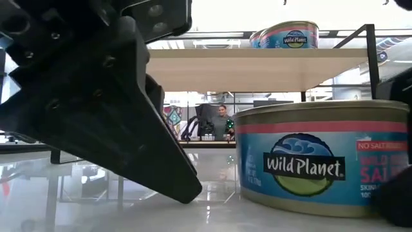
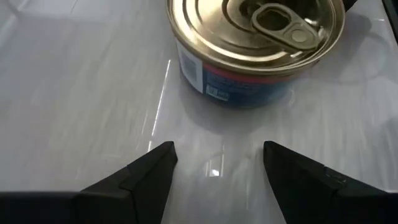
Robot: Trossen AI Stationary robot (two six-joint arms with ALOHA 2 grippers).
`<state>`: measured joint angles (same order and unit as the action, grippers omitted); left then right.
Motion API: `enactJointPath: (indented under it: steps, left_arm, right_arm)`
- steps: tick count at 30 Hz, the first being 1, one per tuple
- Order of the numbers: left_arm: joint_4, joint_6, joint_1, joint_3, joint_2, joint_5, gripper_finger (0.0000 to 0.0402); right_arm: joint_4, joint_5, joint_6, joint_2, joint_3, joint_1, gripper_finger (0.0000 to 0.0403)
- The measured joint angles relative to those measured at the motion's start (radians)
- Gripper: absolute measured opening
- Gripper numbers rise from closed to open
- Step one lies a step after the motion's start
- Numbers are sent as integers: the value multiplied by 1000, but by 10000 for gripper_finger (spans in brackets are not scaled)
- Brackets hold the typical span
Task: Stack canned seafood by type on shelf
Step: Stack the blue-pink tuna can on top of the other blue-pink tuna can on the shelf
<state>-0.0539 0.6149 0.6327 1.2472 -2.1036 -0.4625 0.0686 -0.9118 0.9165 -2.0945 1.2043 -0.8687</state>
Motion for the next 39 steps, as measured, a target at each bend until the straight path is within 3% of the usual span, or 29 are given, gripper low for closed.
enactJointPath:
  steps: [8, 27, 39]
  left_arm:
    - [-113, 23, 15, 49, -2, -2, 233]
    - [-98, 26, 32, 40, -2, -38, 233]
    - [-50, 19, 26, 46, -2, -54, 233]
  right_arm:
    - [1, 22, -118, 1, 13, 22, 386]
    - [11, 142, -29, 19, 18, 58, 389]
    - [-5, 135, -53, 19, 18, 58, 400]
